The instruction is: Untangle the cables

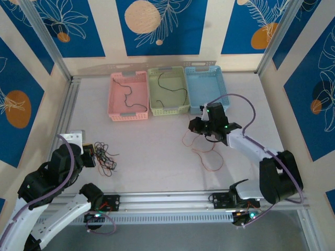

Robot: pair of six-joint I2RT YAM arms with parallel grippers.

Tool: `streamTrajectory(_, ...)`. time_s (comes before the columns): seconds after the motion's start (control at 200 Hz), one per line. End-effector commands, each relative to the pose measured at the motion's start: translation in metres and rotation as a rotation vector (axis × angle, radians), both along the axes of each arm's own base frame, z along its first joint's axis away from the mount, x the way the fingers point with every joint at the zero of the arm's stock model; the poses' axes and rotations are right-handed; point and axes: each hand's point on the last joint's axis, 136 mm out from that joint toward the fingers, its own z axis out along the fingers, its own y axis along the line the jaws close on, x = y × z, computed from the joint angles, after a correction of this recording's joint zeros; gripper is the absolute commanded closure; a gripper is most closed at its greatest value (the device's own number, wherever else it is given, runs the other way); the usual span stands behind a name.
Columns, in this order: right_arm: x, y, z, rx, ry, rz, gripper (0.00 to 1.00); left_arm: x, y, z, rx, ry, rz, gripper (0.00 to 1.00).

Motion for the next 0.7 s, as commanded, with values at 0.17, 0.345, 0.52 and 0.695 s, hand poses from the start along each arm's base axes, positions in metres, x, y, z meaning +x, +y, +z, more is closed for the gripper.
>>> streamTrajectory(0.17,-0.065,-0.073,-0.029,-0.271,0.239,-0.198,1.00,0.000,-0.002,0.004,-0.014,-0.025,-0.016,1.00)
streamTrajectory(0.345,-0.093,-0.072,-0.048,-0.260,0.349,-0.171,1.00,0.000,-0.003,0.005,-0.017,-0.027,-0.024,1.00)
streamTrajectory(0.52,-0.113,-0.067,-0.074,-0.299,0.455,-0.141,0.97,-0.001,-0.003,0.006,-0.025,-0.037,-0.025,1.00)
streamTrajectory(0.695,-0.119,-0.057,-0.088,-0.319,0.470,-0.098,0.79,-0.002,-0.003,0.006,-0.030,-0.043,-0.033,1.00)
